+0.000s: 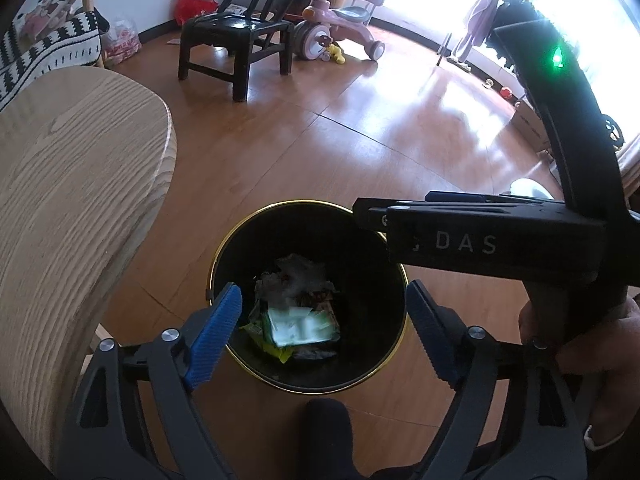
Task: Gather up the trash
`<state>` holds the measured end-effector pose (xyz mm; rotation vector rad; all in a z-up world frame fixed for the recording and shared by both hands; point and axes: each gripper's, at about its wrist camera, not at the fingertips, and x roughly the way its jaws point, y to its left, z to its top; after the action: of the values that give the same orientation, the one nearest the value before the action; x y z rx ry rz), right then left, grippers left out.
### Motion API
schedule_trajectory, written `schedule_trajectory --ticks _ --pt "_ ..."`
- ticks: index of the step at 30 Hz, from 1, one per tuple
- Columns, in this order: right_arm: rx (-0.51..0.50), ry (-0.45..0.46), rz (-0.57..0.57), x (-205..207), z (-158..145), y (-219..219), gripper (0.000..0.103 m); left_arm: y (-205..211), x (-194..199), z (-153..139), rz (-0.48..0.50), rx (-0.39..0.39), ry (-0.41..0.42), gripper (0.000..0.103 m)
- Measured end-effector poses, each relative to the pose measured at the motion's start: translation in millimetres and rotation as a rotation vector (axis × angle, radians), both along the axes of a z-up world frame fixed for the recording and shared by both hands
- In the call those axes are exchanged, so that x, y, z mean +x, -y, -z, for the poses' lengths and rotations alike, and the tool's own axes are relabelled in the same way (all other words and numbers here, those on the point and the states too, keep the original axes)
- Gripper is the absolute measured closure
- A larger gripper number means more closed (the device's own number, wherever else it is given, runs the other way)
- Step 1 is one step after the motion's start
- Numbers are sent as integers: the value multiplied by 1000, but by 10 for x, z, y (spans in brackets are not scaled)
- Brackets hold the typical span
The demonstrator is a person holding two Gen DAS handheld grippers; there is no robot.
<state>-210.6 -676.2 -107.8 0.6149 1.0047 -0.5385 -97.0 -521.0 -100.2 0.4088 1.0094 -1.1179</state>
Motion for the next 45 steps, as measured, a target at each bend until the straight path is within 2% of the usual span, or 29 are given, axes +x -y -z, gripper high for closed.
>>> schedule_trajectory --ticks 16,21,25,29,34,39,45 --pt "-14 13 21 -54 -93 43 27 -39 -11 -110 -4 -25 20 20" --pt "-36 42 27 -79 -339 21 27 -172 44 -370 -36 -69 42 19" --pt "-66 73 1 20 -616 -129 26 -446 168 -622 -95 -102 75 18" --pt "-114 113 -63 284 -999 -453 22 -906 420 -870 -185 -101 140 18" --pt "-148 173 -174 732 -1348 -1037 20 -1729 861 -1121 -347 -82 227 17" --pt "-138 210 -300 1322 -1492 -1711 19 -2835 1343 -1229 -591 -63 256 14" --pt "-134 246 -470 2064 -1591 -2736 16 -3920 1618 -1265 -780 -13 356 14"
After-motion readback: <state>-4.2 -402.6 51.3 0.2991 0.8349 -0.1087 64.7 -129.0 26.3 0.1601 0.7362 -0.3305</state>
